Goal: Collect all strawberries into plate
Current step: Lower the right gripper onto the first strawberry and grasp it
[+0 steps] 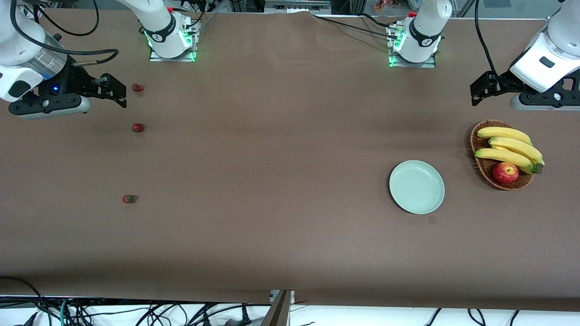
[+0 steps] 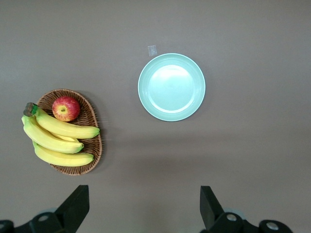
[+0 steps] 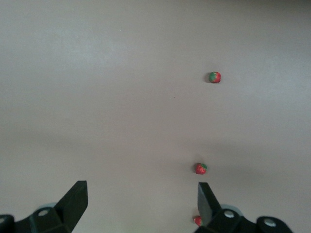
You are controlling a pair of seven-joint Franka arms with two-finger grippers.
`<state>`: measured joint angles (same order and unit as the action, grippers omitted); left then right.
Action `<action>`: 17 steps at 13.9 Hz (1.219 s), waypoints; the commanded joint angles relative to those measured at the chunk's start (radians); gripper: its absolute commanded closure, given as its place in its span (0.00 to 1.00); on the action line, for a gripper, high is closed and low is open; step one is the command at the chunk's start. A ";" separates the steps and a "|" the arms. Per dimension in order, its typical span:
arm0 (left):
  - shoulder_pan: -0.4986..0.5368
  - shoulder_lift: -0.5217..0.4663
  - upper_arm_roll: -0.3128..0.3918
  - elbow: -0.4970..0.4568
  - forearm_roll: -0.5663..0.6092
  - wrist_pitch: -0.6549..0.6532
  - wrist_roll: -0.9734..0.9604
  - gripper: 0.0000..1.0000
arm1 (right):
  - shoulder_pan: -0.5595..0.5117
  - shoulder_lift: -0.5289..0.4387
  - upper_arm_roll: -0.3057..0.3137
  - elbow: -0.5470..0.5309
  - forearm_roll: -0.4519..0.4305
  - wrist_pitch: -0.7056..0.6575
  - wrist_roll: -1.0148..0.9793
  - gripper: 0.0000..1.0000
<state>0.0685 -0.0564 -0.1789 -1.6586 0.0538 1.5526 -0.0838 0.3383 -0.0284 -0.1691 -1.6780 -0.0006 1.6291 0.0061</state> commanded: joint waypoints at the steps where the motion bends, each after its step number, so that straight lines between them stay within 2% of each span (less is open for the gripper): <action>1: -0.003 0.000 0.009 -0.009 -0.026 0.014 -0.002 0.00 | -0.010 0.011 -0.056 -0.046 -0.012 0.001 -0.084 0.00; 3: -0.001 -0.002 0.009 -0.009 -0.026 -0.005 -0.002 0.00 | -0.012 0.013 -0.136 -0.177 -0.012 0.094 -0.175 0.00; 5: -0.001 -0.002 0.010 -0.009 -0.028 -0.005 -0.002 0.00 | -0.012 0.013 -0.200 -0.341 -0.010 0.235 -0.183 0.00; 8: -0.001 0.000 0.010 0.000 -0.048 -0.005 -0.002 0.00 | -0.012 0.015 -0.248 -0.585 -0.001 0.469 -0.201 0.00; 10: -0.001 0.001 0.010 0.002 -0.048 -0.005 -0.002 0.00 | -0.012 0.019 -0.254 -0.733 -0.001 0.643 -0.201 0.00; 13: -0.001 0.001 0.010 0.003 -0.048 -0.008 -0.002 0.00 | -0.013 0.079 -0.256 -0.813 -0.001 0.776 -0.204 0.00; 17: -0.001 0.001 0.010 0.003 -0.049 -0.009 -0.002 0.00 | -0.045 0.205 -0.259 -0.829 0.007 0.909 -0.280 0.02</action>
<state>0.0689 -0.0501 -0.1733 -1.6608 0.0230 1.5520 -0.0839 0.3226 0.1202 -0.4251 -2.5019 -0.0046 2.4773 -0.2077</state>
